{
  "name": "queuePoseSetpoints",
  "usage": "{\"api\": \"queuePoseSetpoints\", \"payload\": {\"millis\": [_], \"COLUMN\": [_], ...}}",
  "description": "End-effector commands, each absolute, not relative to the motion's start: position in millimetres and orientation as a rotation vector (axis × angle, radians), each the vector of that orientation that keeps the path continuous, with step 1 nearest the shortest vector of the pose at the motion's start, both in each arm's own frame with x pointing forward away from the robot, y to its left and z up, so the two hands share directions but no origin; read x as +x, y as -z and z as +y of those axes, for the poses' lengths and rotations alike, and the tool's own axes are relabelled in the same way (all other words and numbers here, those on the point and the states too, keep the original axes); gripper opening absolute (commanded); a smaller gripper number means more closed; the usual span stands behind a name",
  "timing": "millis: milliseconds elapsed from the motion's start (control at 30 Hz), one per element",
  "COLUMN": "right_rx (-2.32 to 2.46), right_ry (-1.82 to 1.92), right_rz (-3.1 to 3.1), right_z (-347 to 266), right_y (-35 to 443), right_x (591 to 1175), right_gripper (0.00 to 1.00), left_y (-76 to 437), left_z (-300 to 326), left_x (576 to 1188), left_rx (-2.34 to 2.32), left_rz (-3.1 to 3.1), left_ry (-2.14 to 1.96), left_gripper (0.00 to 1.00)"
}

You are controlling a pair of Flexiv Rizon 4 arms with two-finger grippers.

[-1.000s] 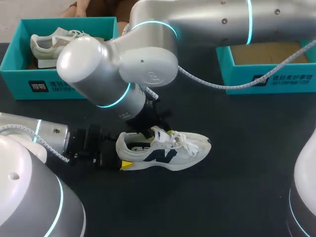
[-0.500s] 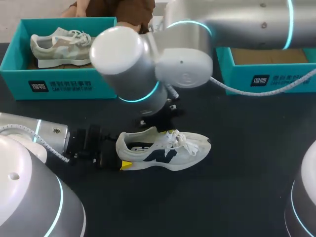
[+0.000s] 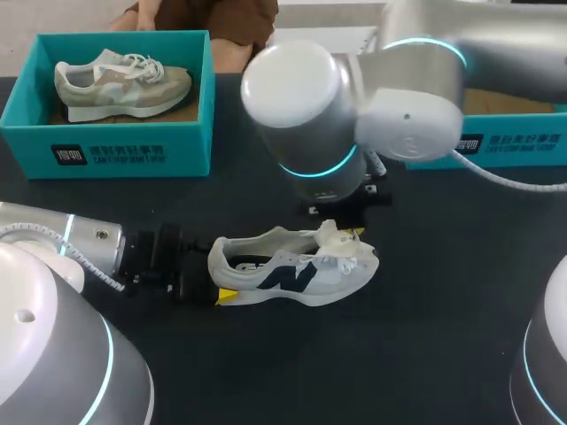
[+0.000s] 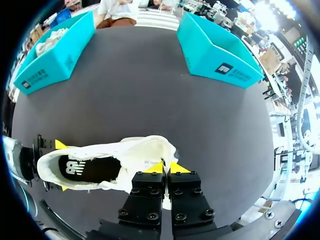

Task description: Take the shoe out of the shoebox, open the shoe tongue, remove and reinsert the insole, then place the shoe into the shoebox

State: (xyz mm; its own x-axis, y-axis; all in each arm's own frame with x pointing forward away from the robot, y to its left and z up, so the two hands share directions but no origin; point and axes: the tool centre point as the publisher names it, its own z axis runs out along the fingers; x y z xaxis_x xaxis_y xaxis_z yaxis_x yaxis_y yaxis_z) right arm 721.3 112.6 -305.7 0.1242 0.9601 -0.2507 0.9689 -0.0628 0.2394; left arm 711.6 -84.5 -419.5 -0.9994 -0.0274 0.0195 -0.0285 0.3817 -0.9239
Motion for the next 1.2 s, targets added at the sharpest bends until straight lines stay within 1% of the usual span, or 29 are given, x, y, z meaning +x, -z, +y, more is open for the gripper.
{"api": "queuePoseSetpoints", "payload": {"millis": [33, 400, 433, 500, 533, 567, 767, 1000, 1200], "right_rx": [2.204, 2.153, 2.166, 2.167, 2.174, 2.177, 2.149, 2.063, 2.057], "right_ry": [-0.085, -0.063, -0.057, -0.041, -0.036, -0.036, -0.058, -0.117, -0.297], "right_rz": [1.805, 1.824, 1.833, 1.826, 1.828, 1.811, 1.769, 1.732, 1.763], "right_z": [99, 104, 103, 103, 102, 103, 104, 103, 115], "right_y": [325, 371, 375, 379, 381, 380, 352, 299, 255], "right_x": [723, 730, 729, 728, 727, 727, 726, 729, 732], "right_gripper": [0.00, 0.00, 0.04, 0.53, 0.93, 1.00, 1.00, 1.00, 1.00], "left_y": [425, 425, 425, 425, 425, 425, 425, 425, 425], "left_z": [-88, -88, -88, -88, -88, -88, -88, -88, -88], "left_x": [710, 710, 710, 710, 710, 710, 710, 710, 710], "left_rx": [0.053, 0.053, 0.053, 0.053, 0.053, 0.053, 0.053, 0.053, 0.053], "left_rz": [-2.612, -2.612, -2.612, -2.612, -2.612, -2.612, -2.612, -2.612, -2.612], "left_ry": [-1.741, -1.741, -1.741, -1.741, -1.741, -1.741, -1.741, -1.741, -1.741], "left_gripper": [0.00, 0.00, 0.00, 0.00, 0.00, 0.00, 0.00, 0.00, 0.00]}}
